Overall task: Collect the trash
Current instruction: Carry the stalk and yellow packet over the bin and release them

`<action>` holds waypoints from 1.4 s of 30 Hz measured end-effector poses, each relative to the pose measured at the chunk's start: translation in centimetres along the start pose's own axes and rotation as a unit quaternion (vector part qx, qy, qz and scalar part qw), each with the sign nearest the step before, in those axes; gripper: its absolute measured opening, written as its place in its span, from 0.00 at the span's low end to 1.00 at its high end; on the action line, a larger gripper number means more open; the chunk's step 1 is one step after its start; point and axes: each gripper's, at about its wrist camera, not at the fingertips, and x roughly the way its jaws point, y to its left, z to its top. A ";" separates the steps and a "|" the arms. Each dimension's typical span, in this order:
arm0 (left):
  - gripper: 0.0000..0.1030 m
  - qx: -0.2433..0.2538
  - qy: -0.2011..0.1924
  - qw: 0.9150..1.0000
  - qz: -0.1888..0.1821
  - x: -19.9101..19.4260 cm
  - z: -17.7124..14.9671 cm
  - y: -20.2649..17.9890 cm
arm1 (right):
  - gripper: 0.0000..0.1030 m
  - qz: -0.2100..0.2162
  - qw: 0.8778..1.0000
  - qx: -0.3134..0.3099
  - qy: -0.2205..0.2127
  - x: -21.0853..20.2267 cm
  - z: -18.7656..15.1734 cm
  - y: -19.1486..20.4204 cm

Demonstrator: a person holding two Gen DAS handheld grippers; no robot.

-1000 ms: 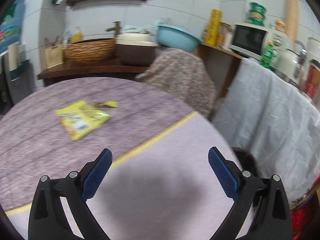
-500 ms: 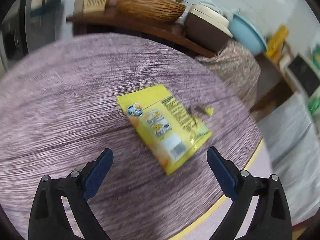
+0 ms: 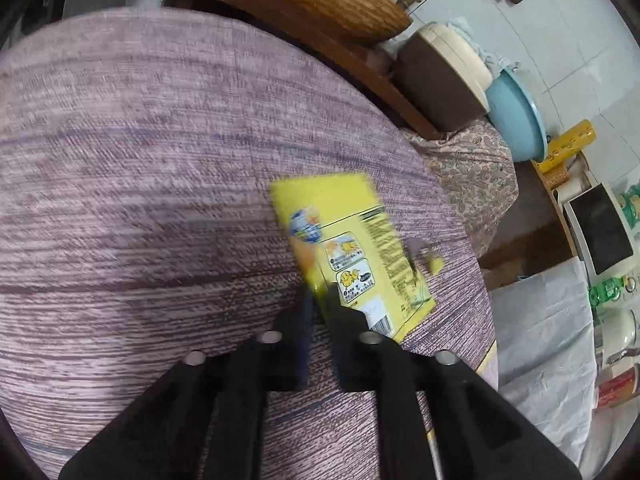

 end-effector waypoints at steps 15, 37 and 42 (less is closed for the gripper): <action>0.02 0.115 -0.023 0.989 -0.090 -5.5 -6.3 -8.7 | 0.08 0.110 0.992 0.064 0.019 0.7 4.8 -1.4; 0.02 0.429 0.092 0.898 -0.046 7.0 -32.2 -32.4 | 0.11 0.133 0.961 0.115 0.214 11.0 2.1 -2.3; 0.14 0.462 0.118 0.879 -0.022 9.5 -34.5 -32.4 | 0.64 0.094 0.965 0.125 0.210 10.2 0.9 -3.1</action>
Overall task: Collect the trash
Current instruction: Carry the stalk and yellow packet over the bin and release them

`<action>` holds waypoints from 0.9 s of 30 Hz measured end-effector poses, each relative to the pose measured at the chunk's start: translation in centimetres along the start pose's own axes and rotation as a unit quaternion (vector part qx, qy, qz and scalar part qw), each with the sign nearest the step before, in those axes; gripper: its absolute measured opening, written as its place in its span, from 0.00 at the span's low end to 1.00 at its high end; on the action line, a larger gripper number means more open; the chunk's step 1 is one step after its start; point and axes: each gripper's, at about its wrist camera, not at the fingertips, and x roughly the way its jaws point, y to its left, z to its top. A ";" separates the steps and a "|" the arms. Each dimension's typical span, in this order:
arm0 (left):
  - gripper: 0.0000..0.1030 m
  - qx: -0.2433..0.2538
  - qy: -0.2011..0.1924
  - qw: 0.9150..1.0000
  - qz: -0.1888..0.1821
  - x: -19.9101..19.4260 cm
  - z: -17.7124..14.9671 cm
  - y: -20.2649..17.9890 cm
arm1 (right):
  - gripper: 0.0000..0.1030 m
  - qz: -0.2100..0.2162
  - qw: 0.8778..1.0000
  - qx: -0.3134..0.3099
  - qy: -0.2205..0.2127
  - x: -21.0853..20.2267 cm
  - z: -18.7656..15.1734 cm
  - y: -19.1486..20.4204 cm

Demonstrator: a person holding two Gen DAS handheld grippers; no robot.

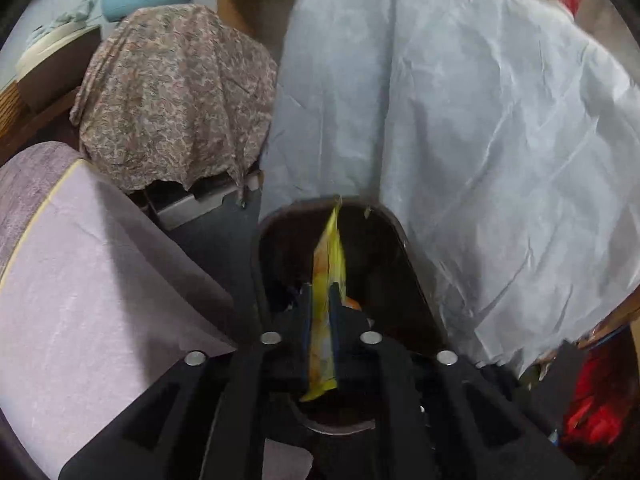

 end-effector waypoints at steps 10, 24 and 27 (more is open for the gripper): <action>0.65 0.039 -0.071 0.997 0.005 -4.5 -1.6 -1.1 | 0.81 -0.050 0.998 0.011 -0.030 -4.0 -0.6 -0.8; 0.95 0.024 -0.224 0.974 0.035 -19.4 -8.6 3.3 | 0.94 -0.056 0.989 -0.035 -0.133 -13.6 0.4 5.4; 0.95 0.017 -0.242 0.969 0.047 -21.8 -10.9 4.1 | 0.94 -0.039 0.985 -0.050 -0.162 -15.9 0.1 7.9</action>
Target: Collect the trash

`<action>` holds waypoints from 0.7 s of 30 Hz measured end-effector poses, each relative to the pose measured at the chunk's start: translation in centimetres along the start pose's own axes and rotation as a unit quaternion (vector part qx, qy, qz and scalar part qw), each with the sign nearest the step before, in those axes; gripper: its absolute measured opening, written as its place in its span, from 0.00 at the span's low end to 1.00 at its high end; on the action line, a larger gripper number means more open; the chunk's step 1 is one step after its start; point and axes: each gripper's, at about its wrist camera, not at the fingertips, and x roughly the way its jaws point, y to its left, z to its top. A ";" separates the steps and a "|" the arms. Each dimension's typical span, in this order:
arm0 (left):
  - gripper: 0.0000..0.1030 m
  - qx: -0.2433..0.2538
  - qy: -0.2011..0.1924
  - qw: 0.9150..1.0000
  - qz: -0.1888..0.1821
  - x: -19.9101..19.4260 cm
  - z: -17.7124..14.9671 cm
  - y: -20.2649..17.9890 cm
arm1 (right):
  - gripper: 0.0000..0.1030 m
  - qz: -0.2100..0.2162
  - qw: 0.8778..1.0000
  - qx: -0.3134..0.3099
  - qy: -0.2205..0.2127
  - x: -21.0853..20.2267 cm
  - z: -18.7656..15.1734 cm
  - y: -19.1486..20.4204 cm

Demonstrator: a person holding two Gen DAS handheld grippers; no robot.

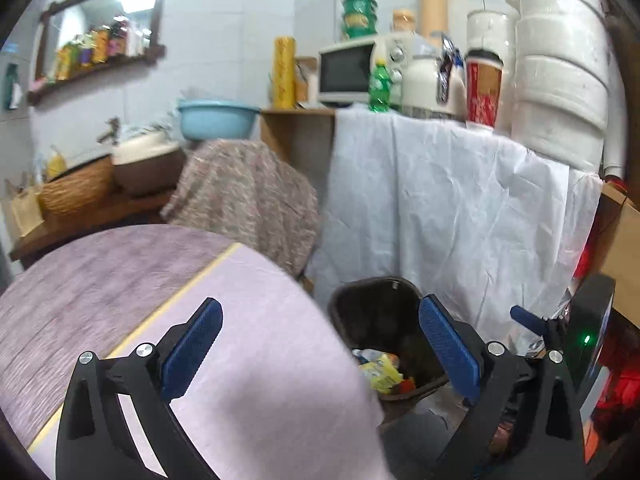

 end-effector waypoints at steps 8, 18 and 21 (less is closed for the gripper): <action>0.95 -0.035 -0.048 0.997 0.047 -5.7 -3.0 2.8 | 0.94 0.035 0.998 -0.020 -0.048 -4.8 0.6 4.5; 0.95 -0.070 -0.067 0.990 0.105 -10.2 -5.9 6.0 | 0.94 0.094 0.990 -0.059 -0.084 -9.9 0.4 9.7; 0.95 -0.079 -0.066 0.988 0.116 -11.0 -6.6 6.7 | 0.94 0.110 0.989 -0.061 -0.081 -10.5 0.0 10.5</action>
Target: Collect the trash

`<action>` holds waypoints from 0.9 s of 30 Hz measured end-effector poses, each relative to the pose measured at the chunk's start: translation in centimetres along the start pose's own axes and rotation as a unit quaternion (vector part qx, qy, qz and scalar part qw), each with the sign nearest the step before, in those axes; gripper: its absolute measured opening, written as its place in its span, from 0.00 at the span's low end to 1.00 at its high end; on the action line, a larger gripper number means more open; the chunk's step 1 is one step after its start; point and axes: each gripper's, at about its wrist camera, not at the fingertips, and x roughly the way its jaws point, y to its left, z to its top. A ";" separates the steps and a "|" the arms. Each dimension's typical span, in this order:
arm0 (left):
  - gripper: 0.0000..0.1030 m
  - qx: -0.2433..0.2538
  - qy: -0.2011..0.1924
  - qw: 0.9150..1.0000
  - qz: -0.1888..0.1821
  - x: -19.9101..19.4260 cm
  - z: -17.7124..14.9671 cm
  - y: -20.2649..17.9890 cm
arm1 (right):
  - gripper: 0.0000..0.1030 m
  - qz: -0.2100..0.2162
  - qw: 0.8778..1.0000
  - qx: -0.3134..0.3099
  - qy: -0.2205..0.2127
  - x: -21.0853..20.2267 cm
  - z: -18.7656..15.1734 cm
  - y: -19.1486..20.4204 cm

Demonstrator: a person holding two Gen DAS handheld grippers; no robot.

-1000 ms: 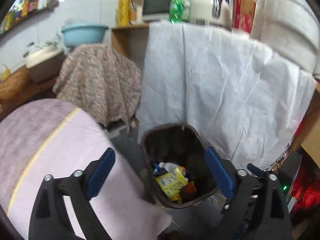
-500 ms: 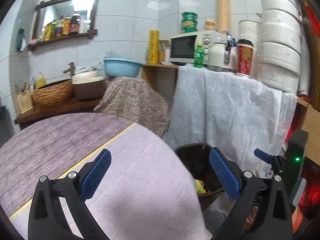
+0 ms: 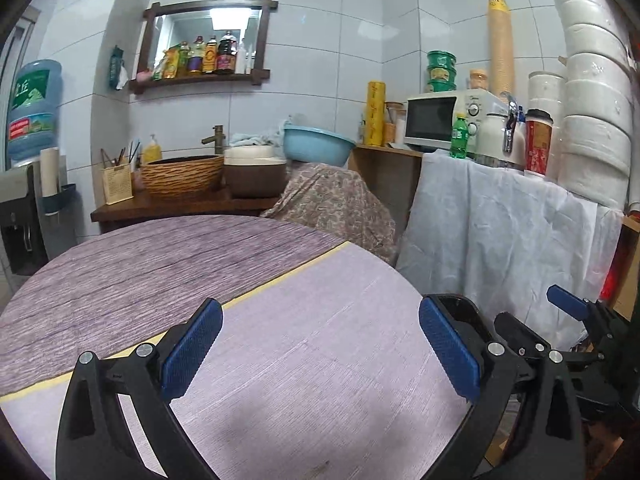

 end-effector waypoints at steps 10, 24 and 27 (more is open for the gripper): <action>0.95 -0.001 0.002 1.000 0.002 -0.7 0.1 -0.1 | 0.94 -0.002 1.000 -0.006 -0.021 -1.3 0.3 0.4; 0.95 0.005 -0.002 1.000 0.026 -0.9 0.3 -0.3 | 0.94 -0.010 1.000 0.007 -0.014 -1.0 0.1 -0.7; 0.95 0.005 0.001 1.000 0.029 -0.9 0.2 -0.3 | 0.94 -0.010 1.000 0.008 -0.011 -0.9 0.0 -0.8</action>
